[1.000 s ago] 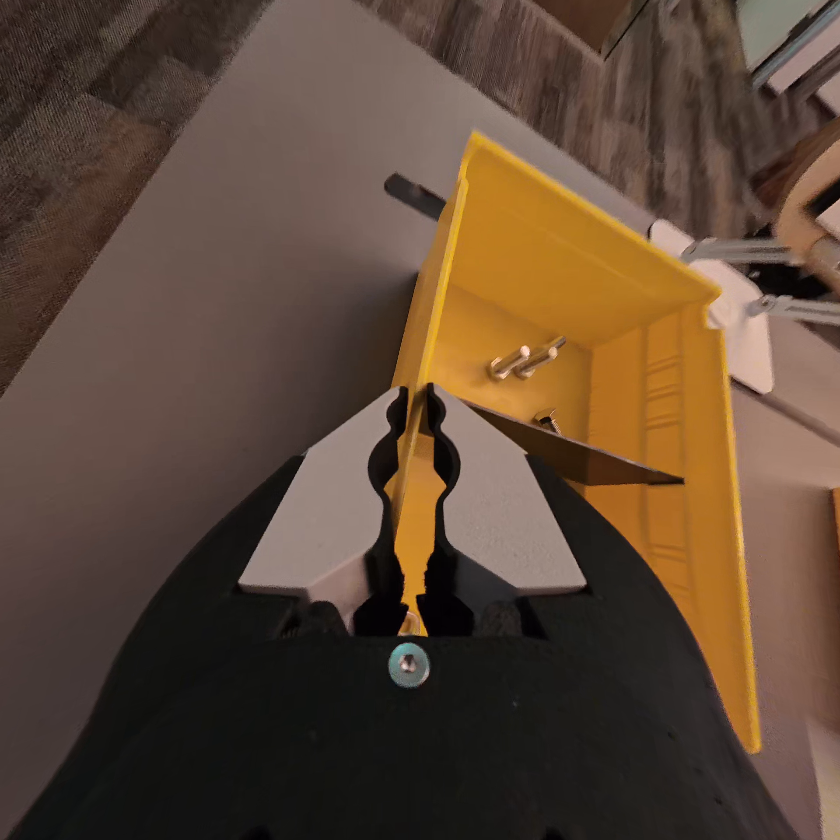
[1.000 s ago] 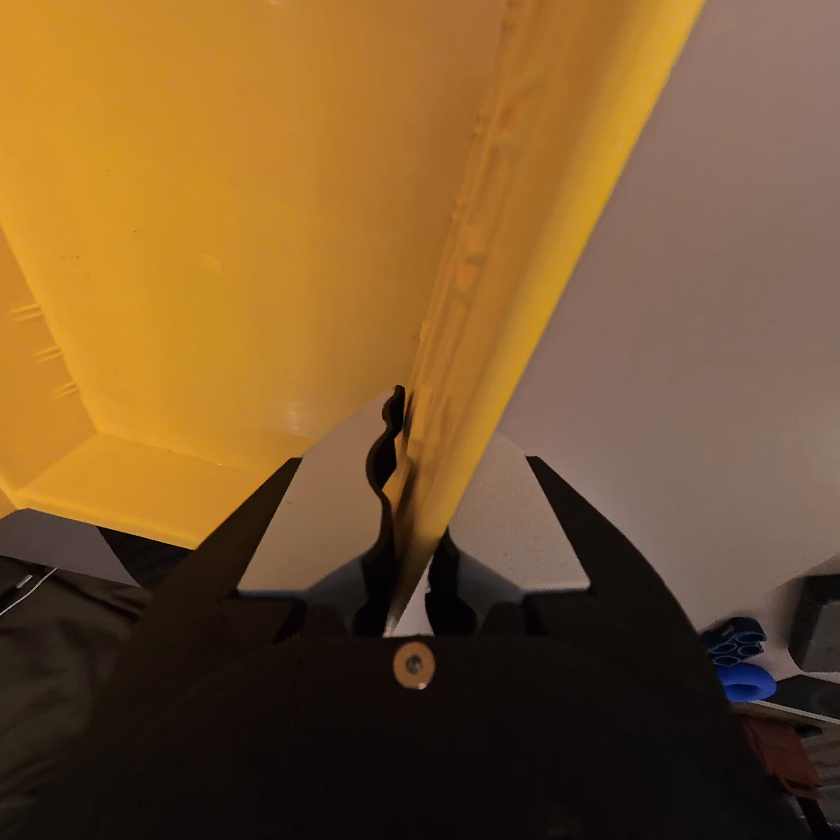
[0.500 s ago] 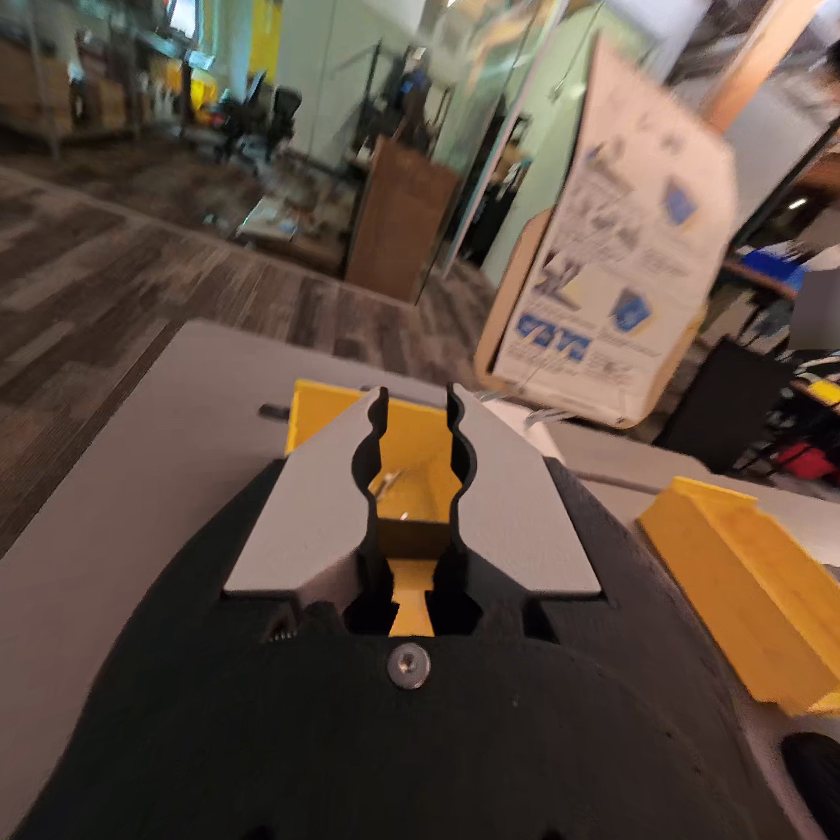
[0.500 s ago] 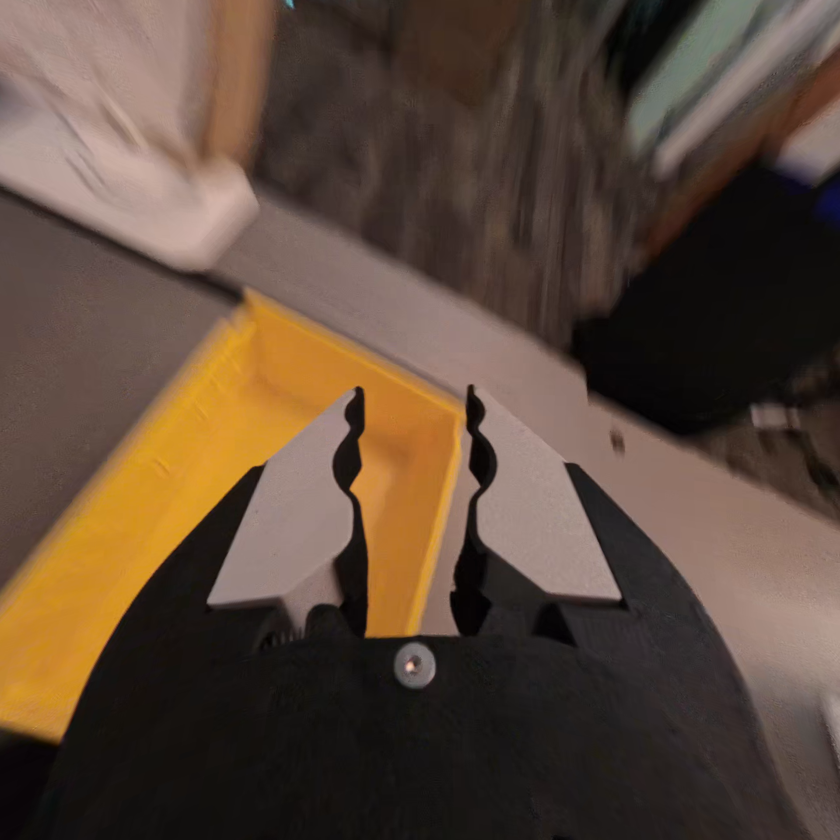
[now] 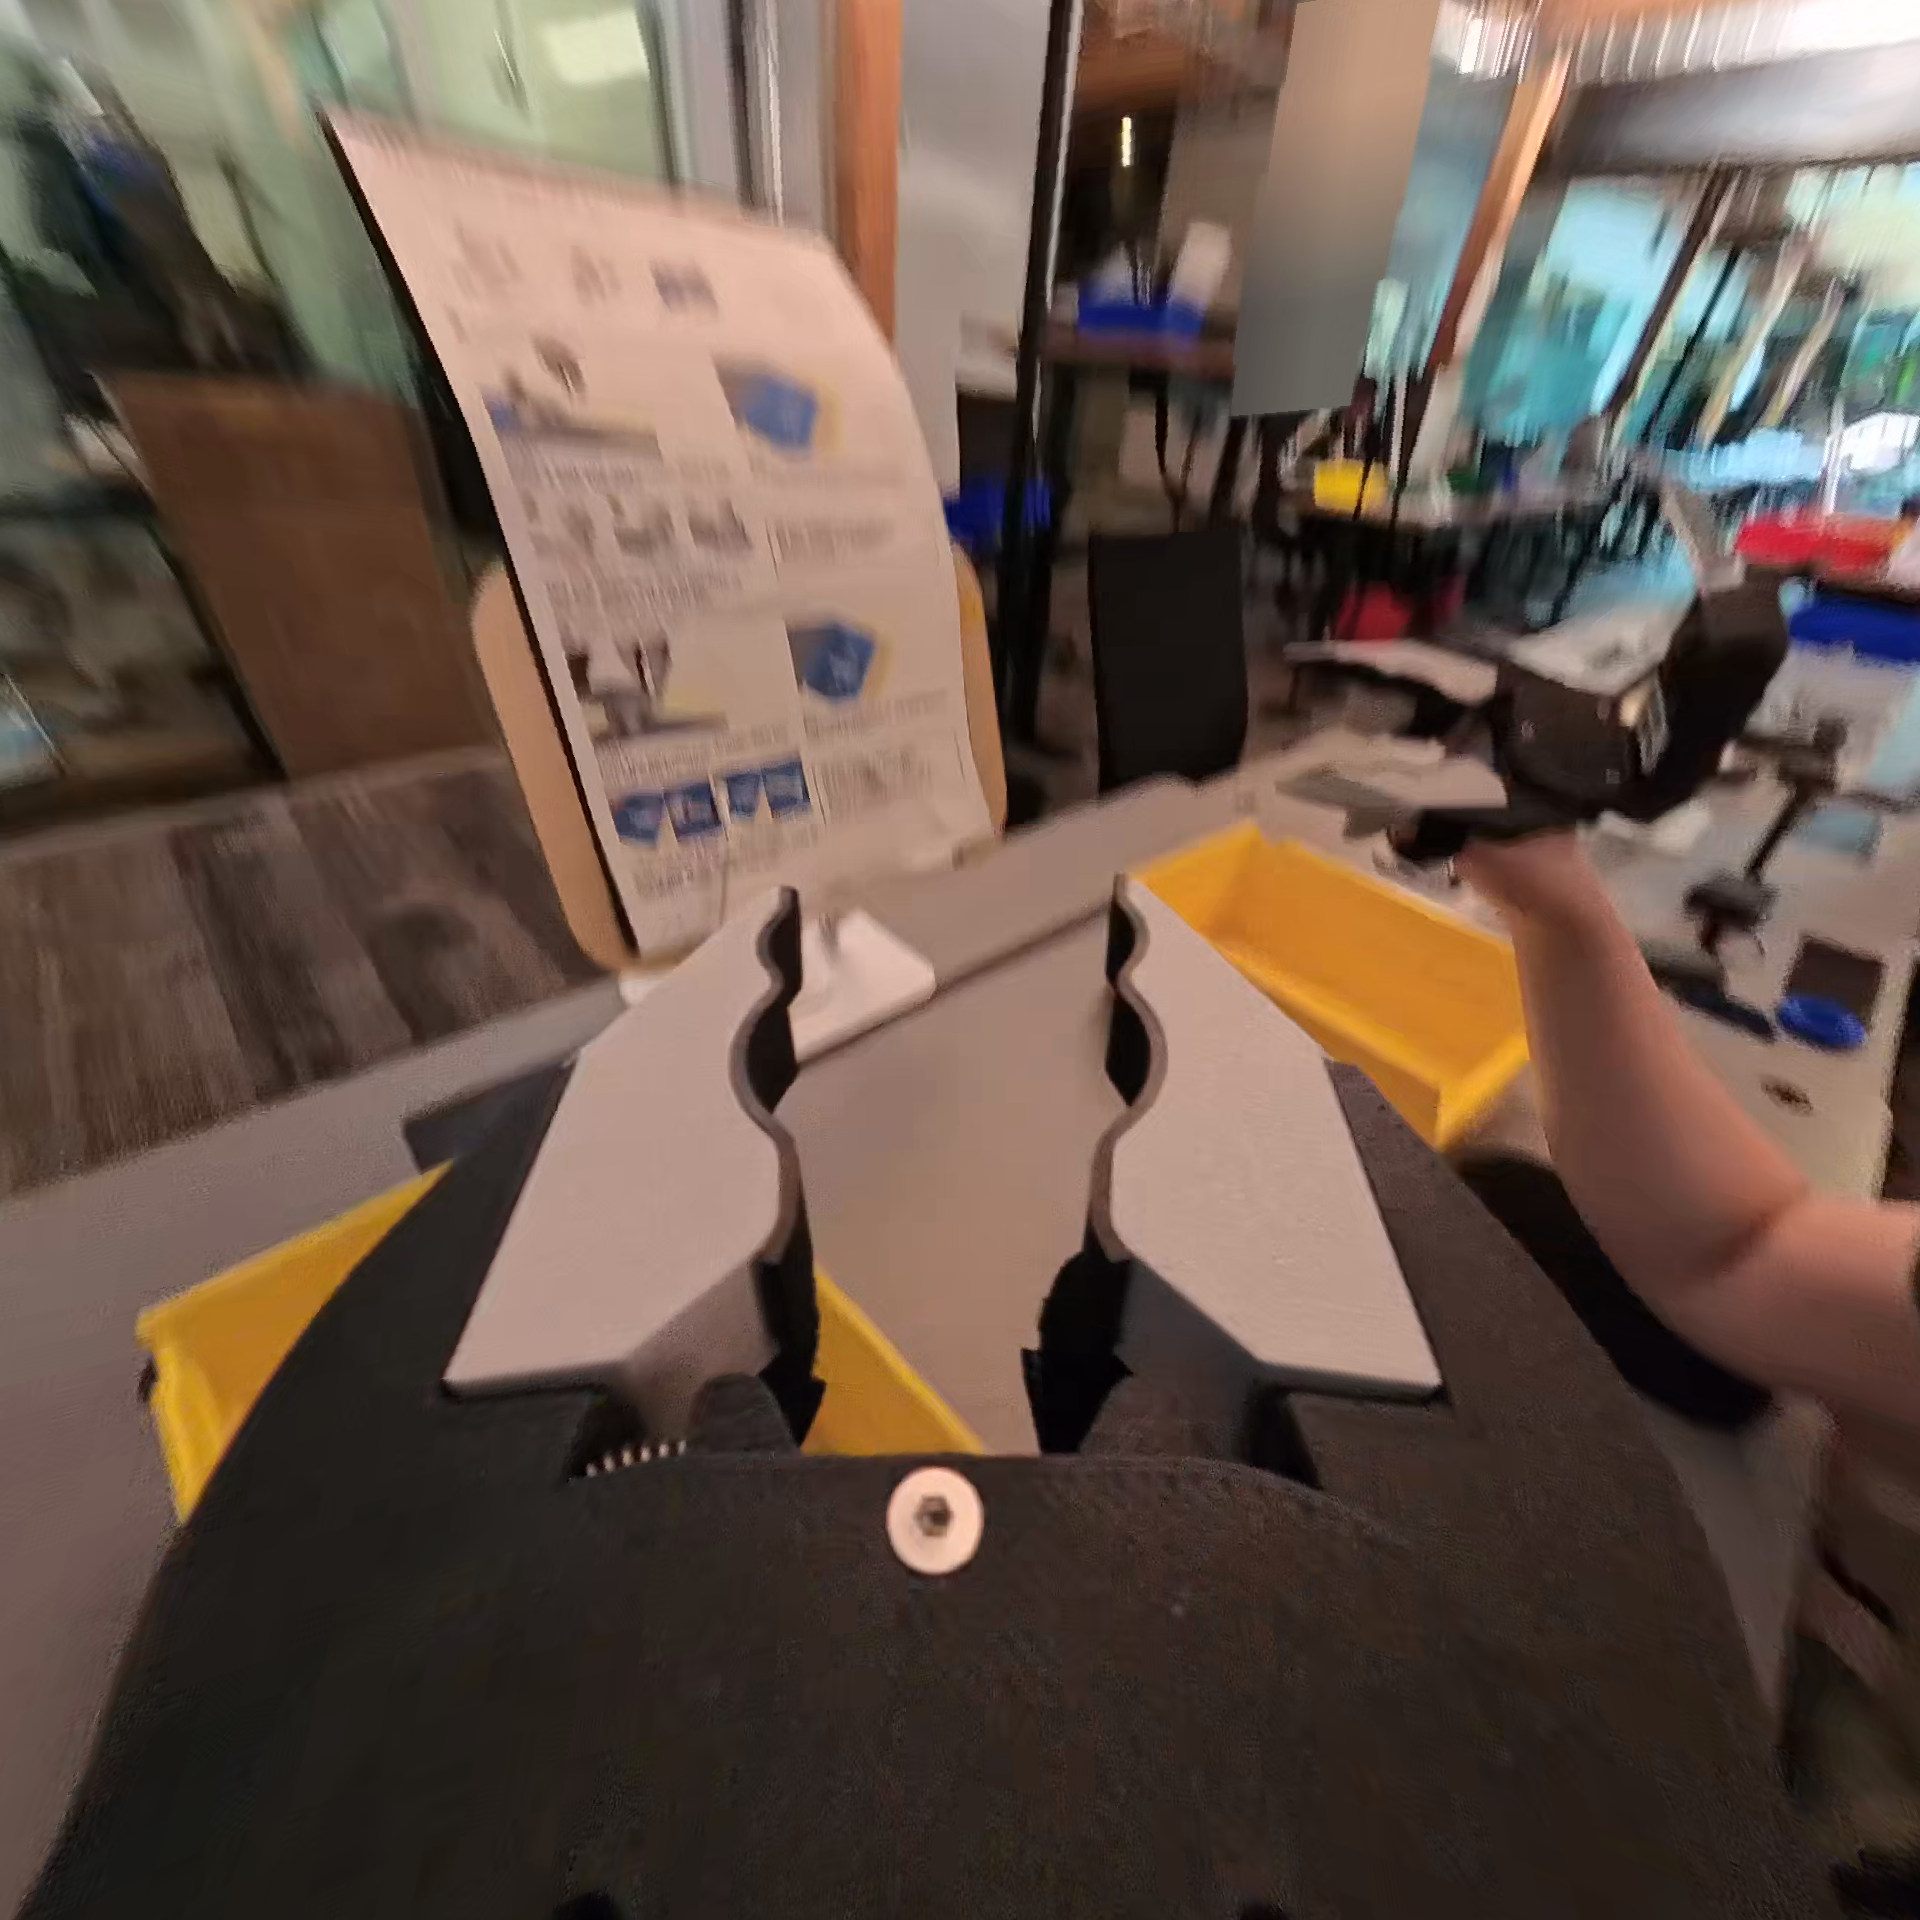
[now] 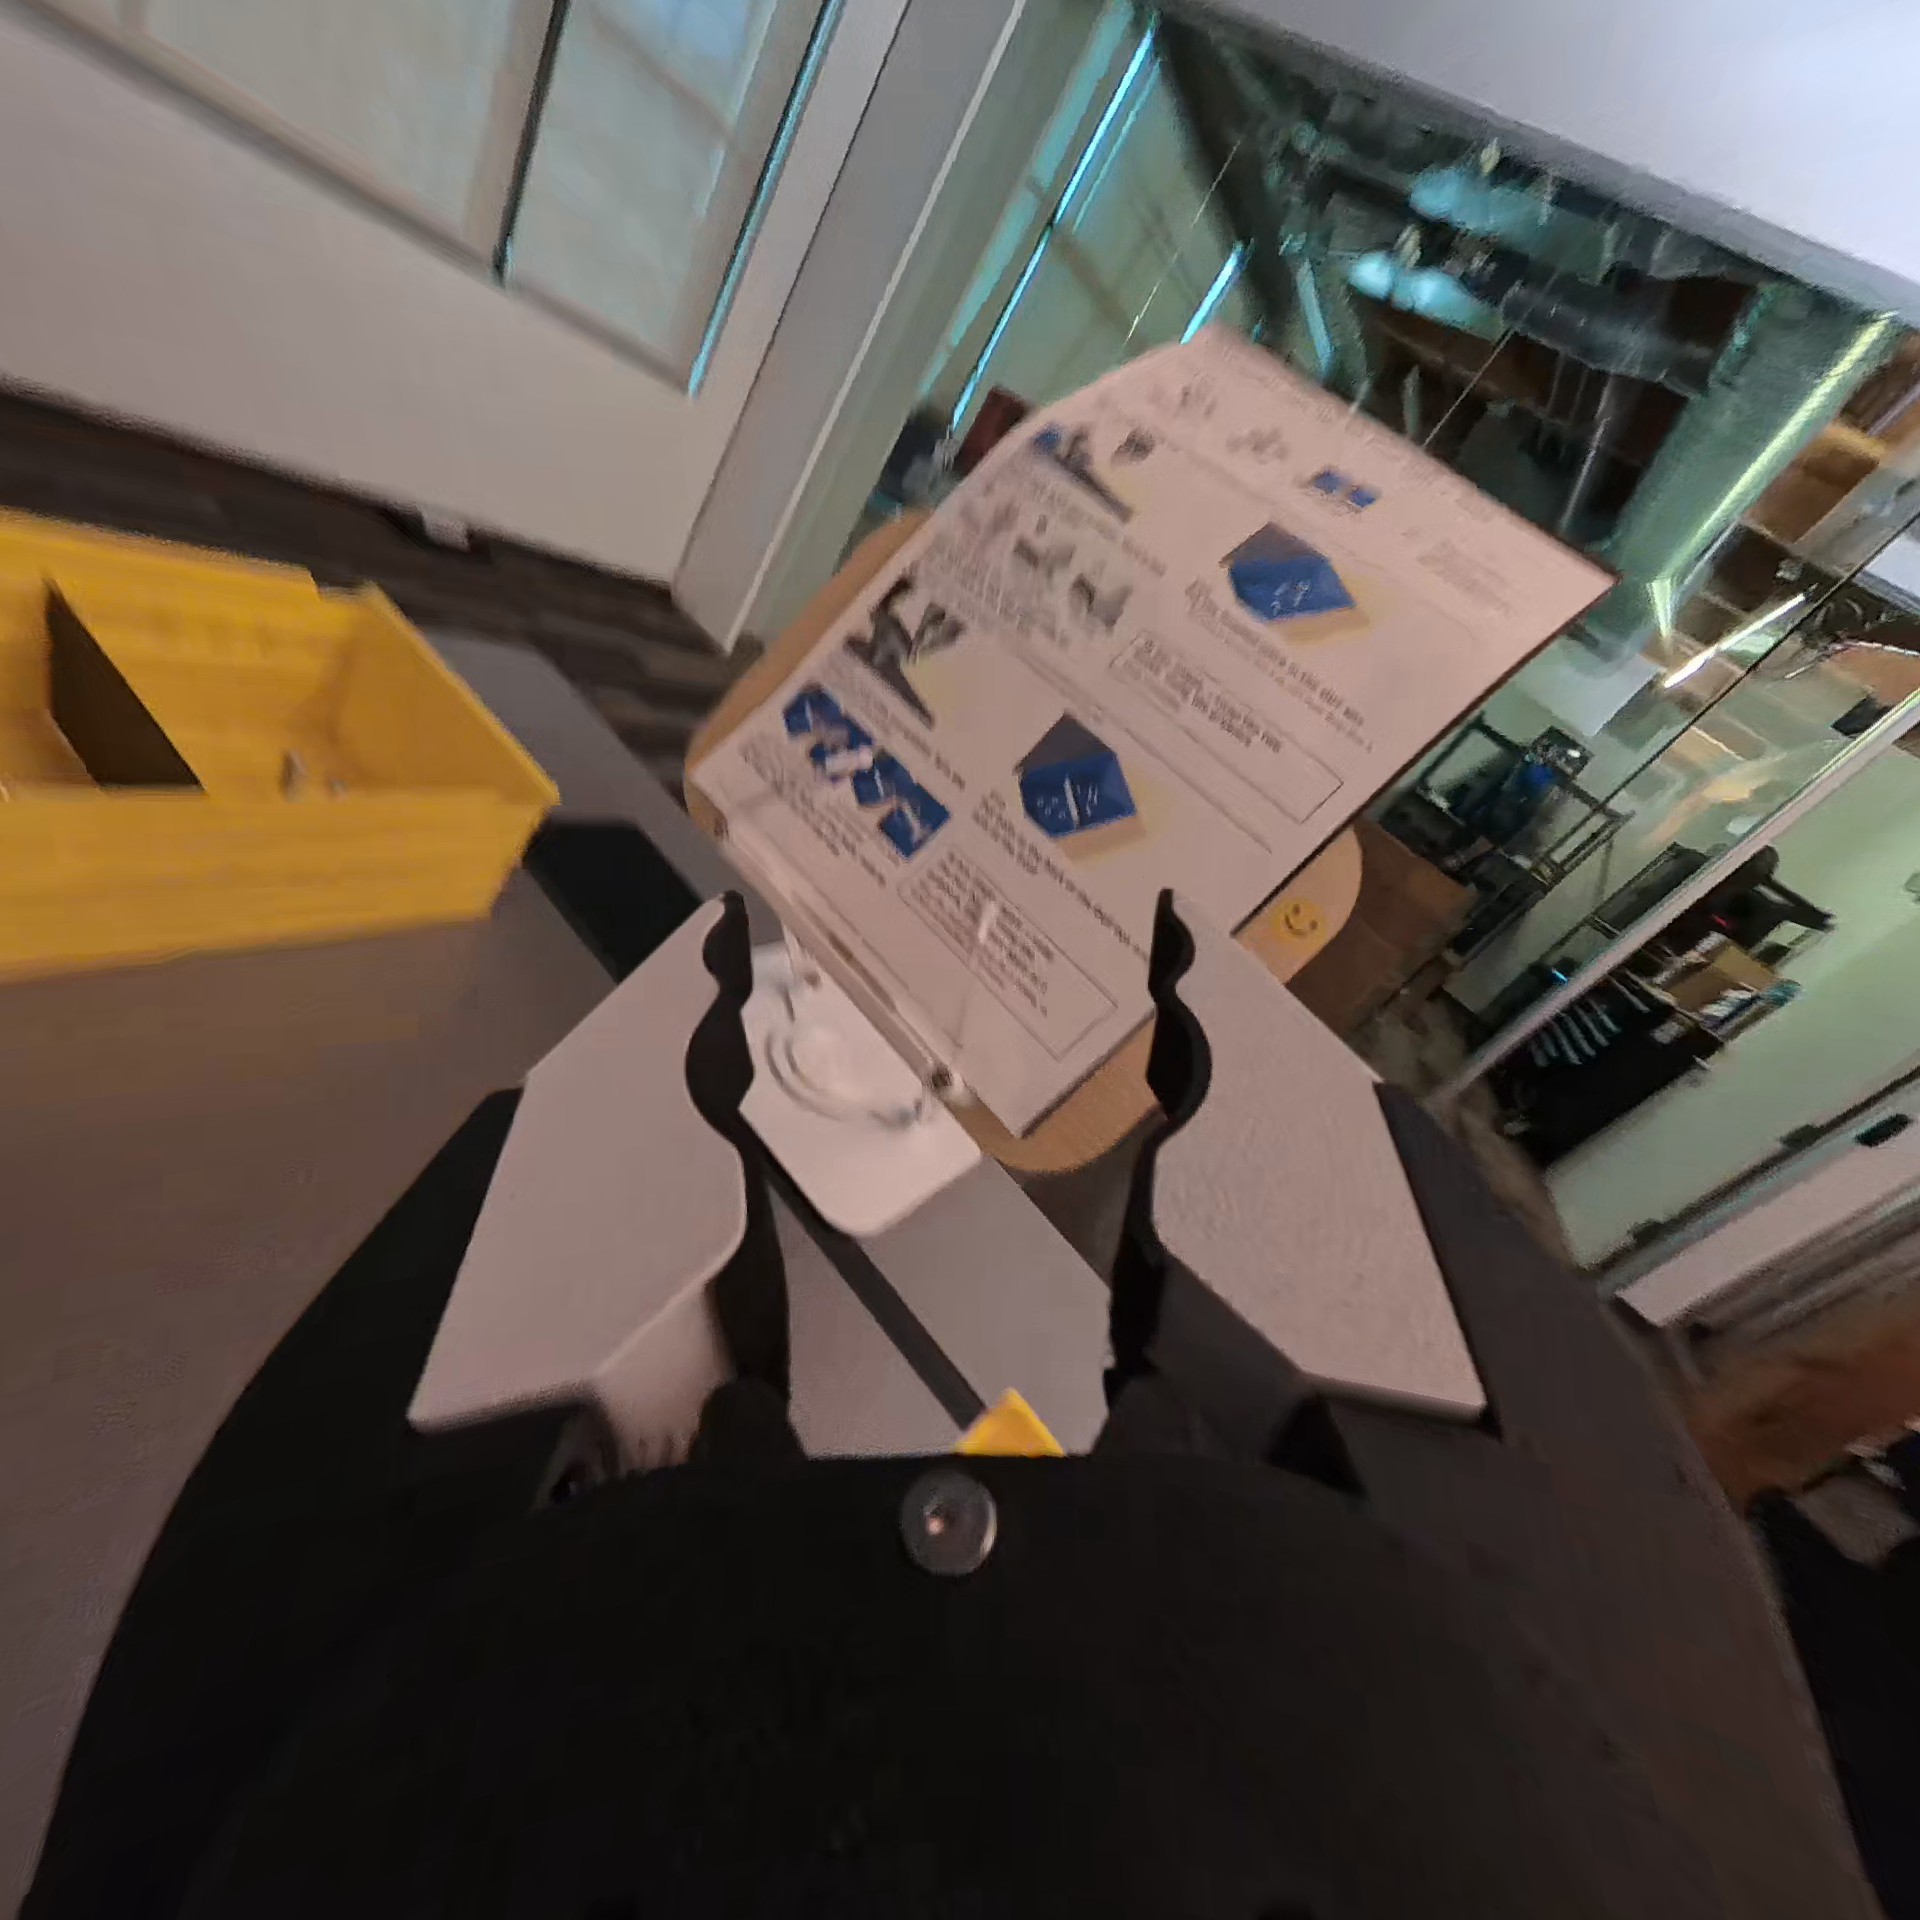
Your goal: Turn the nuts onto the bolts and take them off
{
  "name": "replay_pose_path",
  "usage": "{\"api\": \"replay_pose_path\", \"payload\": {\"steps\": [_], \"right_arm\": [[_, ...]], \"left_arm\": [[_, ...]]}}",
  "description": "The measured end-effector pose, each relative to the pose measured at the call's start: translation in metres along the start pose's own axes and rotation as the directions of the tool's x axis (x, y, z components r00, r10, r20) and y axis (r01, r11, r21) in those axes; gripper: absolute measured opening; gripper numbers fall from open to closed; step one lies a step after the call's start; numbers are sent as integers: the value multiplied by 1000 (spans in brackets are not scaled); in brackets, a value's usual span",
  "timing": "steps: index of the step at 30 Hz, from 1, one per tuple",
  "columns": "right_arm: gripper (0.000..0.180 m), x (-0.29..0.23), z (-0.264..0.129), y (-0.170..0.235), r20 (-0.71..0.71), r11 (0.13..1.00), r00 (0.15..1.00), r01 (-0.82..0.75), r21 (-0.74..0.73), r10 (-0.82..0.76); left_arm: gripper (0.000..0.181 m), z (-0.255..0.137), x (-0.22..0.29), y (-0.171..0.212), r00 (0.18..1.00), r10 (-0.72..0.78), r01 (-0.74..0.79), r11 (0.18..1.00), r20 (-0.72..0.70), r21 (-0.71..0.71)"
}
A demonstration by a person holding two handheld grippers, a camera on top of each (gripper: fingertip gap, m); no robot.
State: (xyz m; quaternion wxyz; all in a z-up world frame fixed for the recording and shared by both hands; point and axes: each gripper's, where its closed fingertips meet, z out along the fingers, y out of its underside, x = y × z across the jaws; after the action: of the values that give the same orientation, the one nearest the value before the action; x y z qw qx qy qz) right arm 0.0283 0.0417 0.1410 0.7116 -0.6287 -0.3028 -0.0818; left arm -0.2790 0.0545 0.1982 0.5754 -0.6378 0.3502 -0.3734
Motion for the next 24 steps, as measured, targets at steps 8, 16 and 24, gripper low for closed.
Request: {"api": "replay_pose_path", "payload": {"steps": [8,16,24], "right_arm": [[76,-13,22,40,51,988,997,58,-140,-52],[75,-45,38,42,127,977,985,138,-162,-118],[75,-50,40,48,135,962,977,189,-195,-164]], "left_arm": [[17,-21,-65,125,981,62,34,877,182,-480],[25,-17,-126,240,963,-79,260,514,257,-817],[26,-21,-138,296,959,-10,277,239,283,-931]]}}
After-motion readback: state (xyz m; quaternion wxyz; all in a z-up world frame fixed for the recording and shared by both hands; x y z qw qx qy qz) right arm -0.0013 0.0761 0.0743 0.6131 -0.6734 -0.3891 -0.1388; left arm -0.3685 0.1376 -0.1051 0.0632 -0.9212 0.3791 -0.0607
